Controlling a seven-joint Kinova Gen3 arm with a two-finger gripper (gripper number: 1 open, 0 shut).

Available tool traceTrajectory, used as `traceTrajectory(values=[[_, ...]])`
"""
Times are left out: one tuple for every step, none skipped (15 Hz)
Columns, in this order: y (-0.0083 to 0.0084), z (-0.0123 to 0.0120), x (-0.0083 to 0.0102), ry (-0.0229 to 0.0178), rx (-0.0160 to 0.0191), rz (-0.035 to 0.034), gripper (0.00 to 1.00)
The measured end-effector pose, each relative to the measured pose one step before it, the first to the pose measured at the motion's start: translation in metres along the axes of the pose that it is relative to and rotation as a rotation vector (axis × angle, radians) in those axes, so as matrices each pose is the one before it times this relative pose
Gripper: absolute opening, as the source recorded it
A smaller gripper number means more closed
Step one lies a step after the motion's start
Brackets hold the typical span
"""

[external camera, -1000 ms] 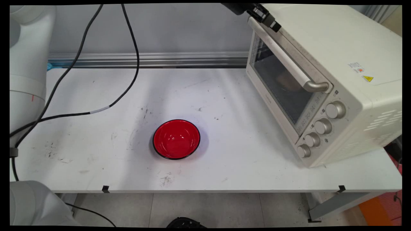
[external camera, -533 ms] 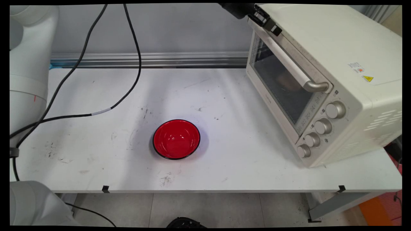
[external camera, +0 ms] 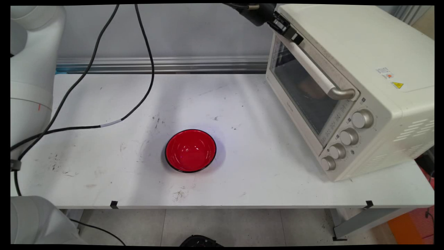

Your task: Open the oven

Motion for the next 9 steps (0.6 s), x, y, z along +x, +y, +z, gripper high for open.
traceTrajectory(values=[[-0.00018,0.00048,-0.0011,-0.00158,-0.00153,0.00153,0.0],[-0.0001,0.00043,-0.00099,-0.00179,-0.00164,0.00111,0.0],[-0.00008,0.00042,-0.00117,-0.00218,-0.00168,0.00098,0.0],[-0.00008,0.00014,-0.00121,-0.00186,-0.00132,0.00069,0.0],[-0.00008,0.00014,-0.00119,-0.0026,-0.0014,0.00046,0.0],[-0.00001,-0.00018,-0.00101,-0.00295,-0.00158,-0.00032,0.0],[-0.00002,-0.00023,-0.0006,-0.00212,-0.00122,-0.00028,0.0],[-0.00001,-0.00048,-0.00116,-0.00412,-0.00193,-0.0006,0.0],[0.00004,-0.00048,-0.00087,-0.00393,-0.00206,-0.0003,0.0]])
